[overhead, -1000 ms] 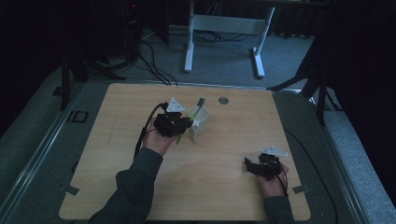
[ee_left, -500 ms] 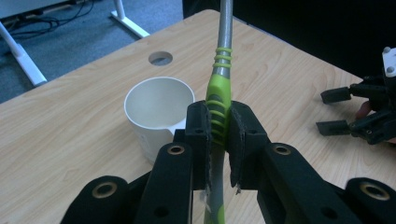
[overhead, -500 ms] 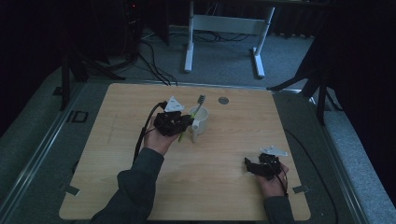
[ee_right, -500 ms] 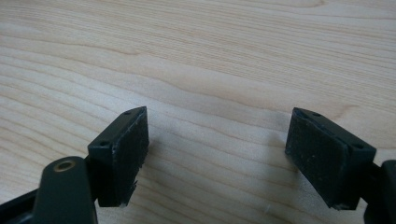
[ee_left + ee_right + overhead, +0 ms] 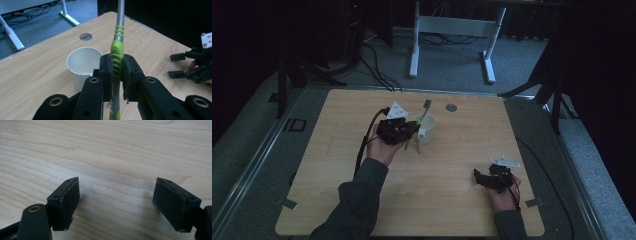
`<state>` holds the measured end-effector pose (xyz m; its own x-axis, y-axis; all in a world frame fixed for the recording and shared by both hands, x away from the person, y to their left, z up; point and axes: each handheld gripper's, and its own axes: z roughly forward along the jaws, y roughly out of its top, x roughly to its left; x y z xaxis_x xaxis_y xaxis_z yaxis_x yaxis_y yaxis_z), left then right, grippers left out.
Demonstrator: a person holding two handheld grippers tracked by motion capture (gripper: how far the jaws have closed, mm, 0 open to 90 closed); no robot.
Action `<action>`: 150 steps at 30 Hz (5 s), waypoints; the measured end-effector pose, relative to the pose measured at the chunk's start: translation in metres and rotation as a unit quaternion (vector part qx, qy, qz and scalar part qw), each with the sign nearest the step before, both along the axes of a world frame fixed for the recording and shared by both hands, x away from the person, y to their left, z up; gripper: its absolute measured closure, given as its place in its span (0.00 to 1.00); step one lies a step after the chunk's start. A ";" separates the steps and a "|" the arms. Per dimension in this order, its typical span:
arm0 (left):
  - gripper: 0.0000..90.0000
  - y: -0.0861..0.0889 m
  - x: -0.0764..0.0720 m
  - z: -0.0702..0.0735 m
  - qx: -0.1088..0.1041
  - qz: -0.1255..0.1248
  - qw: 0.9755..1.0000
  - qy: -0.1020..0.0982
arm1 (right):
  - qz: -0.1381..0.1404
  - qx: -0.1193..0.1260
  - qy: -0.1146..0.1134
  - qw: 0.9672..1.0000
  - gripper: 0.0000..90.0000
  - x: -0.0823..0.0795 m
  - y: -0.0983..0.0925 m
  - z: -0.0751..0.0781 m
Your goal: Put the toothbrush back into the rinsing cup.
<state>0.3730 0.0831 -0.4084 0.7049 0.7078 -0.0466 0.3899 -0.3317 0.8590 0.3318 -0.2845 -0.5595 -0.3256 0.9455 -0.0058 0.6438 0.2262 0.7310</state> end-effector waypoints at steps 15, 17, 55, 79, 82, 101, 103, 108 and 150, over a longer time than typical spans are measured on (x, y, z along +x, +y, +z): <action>0.88 0.001 0.002 -0.001 -0.026 0.003 1.000 -0.011 | 0.000 0.000 0.000 1.000 0.23 0.000 0.000 0.000; 0.88 0.002 0.003 -0.001 -0.030 0.003 0.999 -0.012 | 0.000 0.000 0.000 1.000 0.23 0.000 0.000 0.000; 0.88 0.007 0.008 -0.007 -0.089 0.016 0.995 -0.045 | 0.000 0.000 0.000 1.000 0.23 0.000 0.000 0.000; 0.88 -0.001 0.011 -0.014 -0.113 0.015 0.992 -0.061 | 0.000 0.000 0.000 1.000 0.23 0.000 0.000 0.000; 0.88 -0.001 0.011 -0.015 -0.115 0.014 0.991 -0.063 | 0.001 0.000 0.000 1.000 0.23 0.000 0.000 0.000; 0.88 -0.006 0.015 -0.021 -0.129 0.002 0.987 -0.091 | 0.000 0.000 0.000 1.000 0.23 0.000 0.000 0.000; 0.88 -0.006 0.016 -0.022 -0.129 0.004 0.987 -0.091 | 0.000 0.000 0.000 1.000 0.23 0.000 0.000 0.000; 0.88 -0.008 0.018 -0.024 -0.132 0.005 0.987 -0.091 | 0.000 0.000 0.000 1.000 0.23 0.000 0.000 0.000; 0.87 -0.013 0.032 -0.053 -0.123 0.012 0.989 -0.078 | 0.003 0.000 0.001 1.000 0.23 0.000 0.000 0.000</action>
<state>0.4049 0.0705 -0.4615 0.7008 0.7047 -0.1110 0.2505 -0.0975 0.9632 0.3317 -0.2844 -0.5594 -0.3314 0.9435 -0.0054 0.6436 0.2302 0.7299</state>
